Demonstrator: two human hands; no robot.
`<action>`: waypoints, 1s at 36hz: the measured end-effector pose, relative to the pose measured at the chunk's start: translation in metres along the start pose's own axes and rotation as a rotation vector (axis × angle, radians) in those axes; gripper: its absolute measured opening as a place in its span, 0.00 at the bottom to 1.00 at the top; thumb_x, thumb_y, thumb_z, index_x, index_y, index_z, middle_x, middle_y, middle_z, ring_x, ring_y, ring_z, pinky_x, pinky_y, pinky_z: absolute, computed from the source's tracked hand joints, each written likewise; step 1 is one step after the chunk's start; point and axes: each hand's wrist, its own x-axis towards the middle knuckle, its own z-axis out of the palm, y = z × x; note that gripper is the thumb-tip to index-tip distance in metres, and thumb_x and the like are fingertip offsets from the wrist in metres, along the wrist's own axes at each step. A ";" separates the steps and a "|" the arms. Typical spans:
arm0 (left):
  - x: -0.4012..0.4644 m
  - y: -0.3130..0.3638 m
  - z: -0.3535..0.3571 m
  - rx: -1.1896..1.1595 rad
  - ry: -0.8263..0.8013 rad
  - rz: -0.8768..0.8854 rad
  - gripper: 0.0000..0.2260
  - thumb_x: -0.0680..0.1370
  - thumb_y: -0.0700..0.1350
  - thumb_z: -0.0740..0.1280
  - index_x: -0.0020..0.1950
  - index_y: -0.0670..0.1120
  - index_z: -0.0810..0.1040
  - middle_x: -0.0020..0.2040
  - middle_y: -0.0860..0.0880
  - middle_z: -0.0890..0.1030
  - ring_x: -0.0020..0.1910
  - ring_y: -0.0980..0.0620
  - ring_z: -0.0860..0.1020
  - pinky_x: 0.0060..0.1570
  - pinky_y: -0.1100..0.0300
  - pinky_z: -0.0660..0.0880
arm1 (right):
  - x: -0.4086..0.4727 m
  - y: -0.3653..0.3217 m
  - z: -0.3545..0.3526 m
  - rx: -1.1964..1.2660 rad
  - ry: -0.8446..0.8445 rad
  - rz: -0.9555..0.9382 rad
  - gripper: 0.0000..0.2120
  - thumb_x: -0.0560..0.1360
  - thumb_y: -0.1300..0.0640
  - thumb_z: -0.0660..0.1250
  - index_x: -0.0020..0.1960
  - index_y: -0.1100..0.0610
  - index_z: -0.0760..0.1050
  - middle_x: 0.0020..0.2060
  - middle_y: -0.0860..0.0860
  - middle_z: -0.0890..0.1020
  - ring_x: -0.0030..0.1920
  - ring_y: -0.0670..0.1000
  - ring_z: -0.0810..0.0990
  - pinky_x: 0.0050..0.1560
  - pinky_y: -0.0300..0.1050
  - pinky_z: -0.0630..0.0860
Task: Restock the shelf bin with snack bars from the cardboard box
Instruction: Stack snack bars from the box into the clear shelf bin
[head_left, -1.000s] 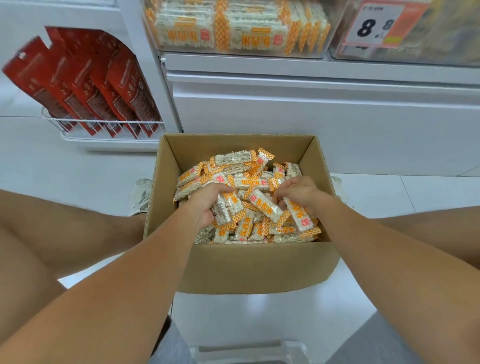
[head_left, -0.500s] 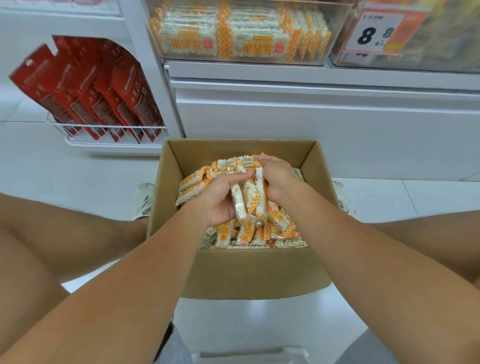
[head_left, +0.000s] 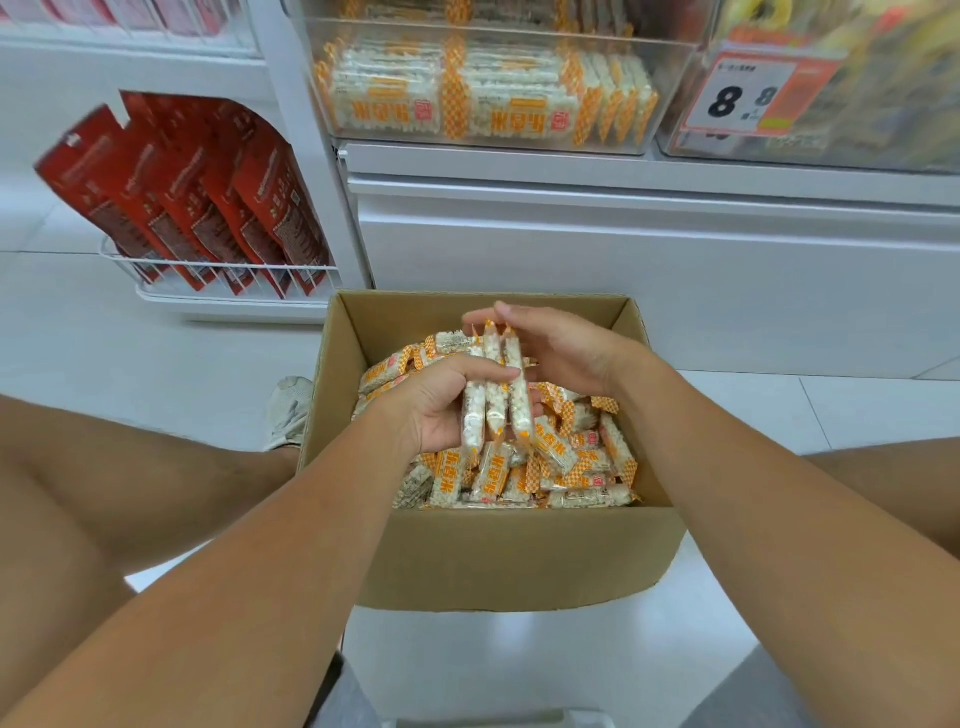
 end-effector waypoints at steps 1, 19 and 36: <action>-0.001 0.000 0.000 -0.025 -0.006 0.013 0.18 0.73 0.37 0.69 0.64 0.37 0.77 0.61 0.33 0.81 0.58 0.35 0.82 0.62 0.40 0.76 | 0.000 0.000 -0.001 0.047 -0.018 0.014 0.22 0.82 0.42 0.59 0.70 0.52 0.76 0.63 0.50 0.80 0.61 0.51 0.77 0.63 0.52 0.75; -0.016 0.021 0.011 0.036 -0.168 -0.038 0.13 0.68 0.36 0.68 0.49 0.33 0.84 0.50 0.31 0.82 0.47 0.36 0.85 0.48 0.44 0.83 | -0.021 -0.036 -0.018 -0.103 -0.403 0.013 0.31 0.68 0.75 0.70 0.70 0.67 0.66 0.56 0.57 0.80 0.55 0.55 0.81 0.55 0.47 0.79; -0.107 0.211 0.043 0.513 0.069 0.372 0.23 0.71 0.43 0.72 0.66 0.39 0.78 0.59 0.43 0.84 0.60 0.43 0.82 0.65 0.49 0.76 | -0.022 -0.152 -0.013 0.070 0.230 -0.470 0.33 0.60 0.59 0.84 0.62 0.60 0.77 0.53 0.58 0.82 0.51 0.58 0.83 0.54 0.50 0.79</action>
